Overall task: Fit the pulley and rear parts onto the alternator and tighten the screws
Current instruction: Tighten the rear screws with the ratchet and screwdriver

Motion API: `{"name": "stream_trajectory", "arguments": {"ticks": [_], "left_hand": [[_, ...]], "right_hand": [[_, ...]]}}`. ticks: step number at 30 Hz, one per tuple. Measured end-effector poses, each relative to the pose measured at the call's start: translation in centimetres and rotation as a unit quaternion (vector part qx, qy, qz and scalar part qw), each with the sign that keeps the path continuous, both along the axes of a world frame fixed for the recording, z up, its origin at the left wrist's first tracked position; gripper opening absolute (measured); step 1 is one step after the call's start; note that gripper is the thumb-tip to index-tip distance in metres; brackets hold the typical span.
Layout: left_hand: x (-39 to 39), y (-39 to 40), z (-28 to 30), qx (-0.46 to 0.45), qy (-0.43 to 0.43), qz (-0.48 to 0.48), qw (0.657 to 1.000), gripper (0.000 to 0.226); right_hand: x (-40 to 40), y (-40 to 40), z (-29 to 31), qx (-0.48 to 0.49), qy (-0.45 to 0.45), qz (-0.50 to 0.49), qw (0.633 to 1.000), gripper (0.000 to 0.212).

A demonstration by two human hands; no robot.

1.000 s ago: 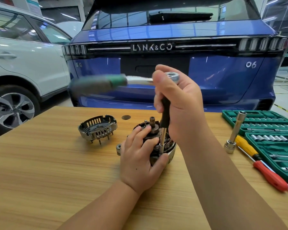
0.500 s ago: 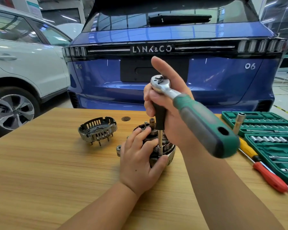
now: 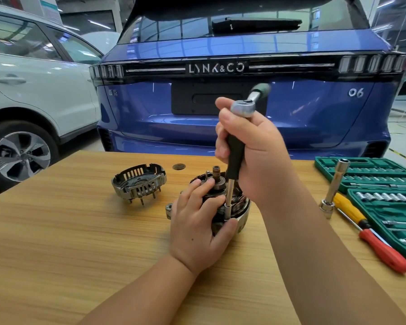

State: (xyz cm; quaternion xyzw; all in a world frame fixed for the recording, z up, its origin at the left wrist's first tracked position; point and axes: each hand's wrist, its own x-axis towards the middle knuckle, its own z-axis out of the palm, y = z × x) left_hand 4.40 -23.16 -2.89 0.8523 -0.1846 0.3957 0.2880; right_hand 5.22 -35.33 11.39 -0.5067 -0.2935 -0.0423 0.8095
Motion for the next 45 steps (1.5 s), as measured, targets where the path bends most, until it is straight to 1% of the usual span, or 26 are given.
{"name": "stream_trajectory", "arguments": {"ticks": [2, 3, 5, 7, 9, 11, 13, 15, 17, 18, 21, 22, 23, 25, 27, 28, 30, 32, 34, 36, 38, 39, 40, 42, 44, 45], "left_hand": [[0.1, 0.0, 0.0, -0.001, -0.005, 0.000, 1.000, 0.043], [0.1, 0.0, -0.1, -0.001, -0.007, 0.000, 1.000, 0.043], [0.0, -0.1, 0.0, -0.001, -0.005, 0.001, 1.000, 0.044], [-0.1, -0.1, 0.1, -0.001, 0.001, 0.004, 1.000, 0.045], [-0.2, -0.1, 0.2, 0.001, 0.003, 0.004, 1.000, 0.045], [-0.2, -0.1, 0.2, 0.001, 0.008, 0.001, 1.000, 0.046], [-0.3, -0.1, 0.3, 0.001, 0.009, 0.003, 1.000, 0.047], [-0.3, -0.2, 0.3, 0.001, 0.008, 0.005, 1.000, 0.048], [-0.3, -0.2, 0.3, -0.001, 0.004, 0.002, 1.000, 0.047], [-0.2, -0.2, 0.2, -0.002, 0.003, 0.003, 1.000, 0.047], [-0.2, -0.1, 0.1, 0.002, 0.009, 0.008, 1.000, 0.048], [-0.1, -0.1, 0.0, 0.002, 0.009, 0.007, 1.000, 0.048], [-0.1, -0.1, 0.0, 0.001, 0.008, 0.005, 1.000, 0.048], [0.0, -0.1, 0.0, 0.001, 0.006, 0.003, 1.000, 0.047], [0.1, -0.1, -0.1, 0.001, 0.002, 0.001, 1.000, 0.046], [0.1, -0.1, -0.1, 0.001, 0.001, 0.000, 1.000, 0.045], [0.0, -0.1, 0.0, 0.003, 0.004, 0.001, 1.000, 0.044], [-0.1, -0.1, 0.2, 0.002, 0.021, 0.004, 1.000, 0.045], [-0.3, -0.1, 0.4, -0.005, 0.054, -0.005, 0.999, 0.048], [-0.4, -0.1, 0.5, -0.007, 0.060, -0.012, 0.998, 0.052], [-0.3, -0.1, 0.5, 0.014, 0.049, -0.012, 0.999, 0.056], [-0.2, -0.1, 0.3, 0.017, 0.044, -0.014, 0.999, 0.055], [-0.1, 0.0, 0.2, 0.007, 0.044, -0.016, 0.999, 0.054], [-0.2, -0.1, 0.2, -0.025, 0.065, -0.014, 0.998, 0.054], [-0.2, -0.1, 0.2, -0.009, 0.049, 0.005, 0.999, 0.053], [-0.1, -0.1, 0.1, 0.002, 0.031, 0.007, 1.000, 0.050]], "right_hand": [[0.0, 0.1, -0.2, 0.027, -0.012, 0.064, 0.998, 0.030], [0.1, 0.1, -0.3, 0.038, -0.034, 0.070, 0.996, 0.032], [0.2, 0.2, -0.3, 0.046, -0.087, 0.040, 0.994, 0.035], [0.4, 0.3, -0.4, 0.043, -0.120, 0.001, 0.992, 0.034], [0.5, 0.3, -0.6, 0.045, -0.125, 0.013, 0.991, 0.039], [0.6, 0.2, -0.6, 0.053, -0.117, 0.061, 0.990, 0.040], [0.6, 0.0, -0.2, 0.073, -0.091, 0.135, 0.984, 0.030], [0.5, -0.2, 0.1, 0.081, -0.067, 0.154, 0.982, 0.024], [0.3, -0.1, 0.2, 0.083, -0.034, 0.116, 0.989, 0.025], [0.1, 0.0, 0.1, 0.078, -0.023, 0.079, 0.994, 0.026], [-0.3, 0.4, 0.3, 0.009, -0.026, -0.092, 0.995, 0.020], [-0.2, 0.3, 0.3, -0.012, -0.020, -0.122, 0.992, 0.016], [-0.2, 0.3, 0.4, -0.024, -0.009, -0.124, 0.992, 0.015], [-0.2, 0.0, 0.4, -0.012, 0.013, -0.045, 0.999, 0.017], [-0.2, -0.1, 0.1, 0.020, -0.007, 0.045, 0.999, 0.027], [-0.2, 0.0, -0.1, 0.025, -0.042, 0.055, 0.997, 0.032], [-0.2, 0.5, -0.3, 0.013, -0.118, 0.014, 0.993, 0.036], [0.0, 0.9, -0.5, 0.010, -0.148, -0.008, 0.989, 0.041], [0.1, 0.9, -0.5, 0.025, -0.140, 0.021, 0.990, 0.048], [0.2, 0.5, -0.4, 0.040, -0.095, 0.089, 0.991, 0.052], [0.2, 0.1, -0.2, 0.061, -0.066, 0.181, 0.979, 0.039], [0.1, 0.0, -0.1, 0.066, -0.067, 0.193, 0.977, 0.035], [-0.1, 0.1, -0.2, 0.063, -0.070, 0.177, 0.980, 0.040], [-0.5, 0.6, -0.2, 0.052, -0.056, 0.092, 0.993, 0.045], [-0.7, 0.9, 0.0, 0.038, -0.036, -0.040, 0.998, 0.042], [-0.7, 0.9, 0.2, 0.025, -0.028, -0.102, 0.994, 0.034]]}}
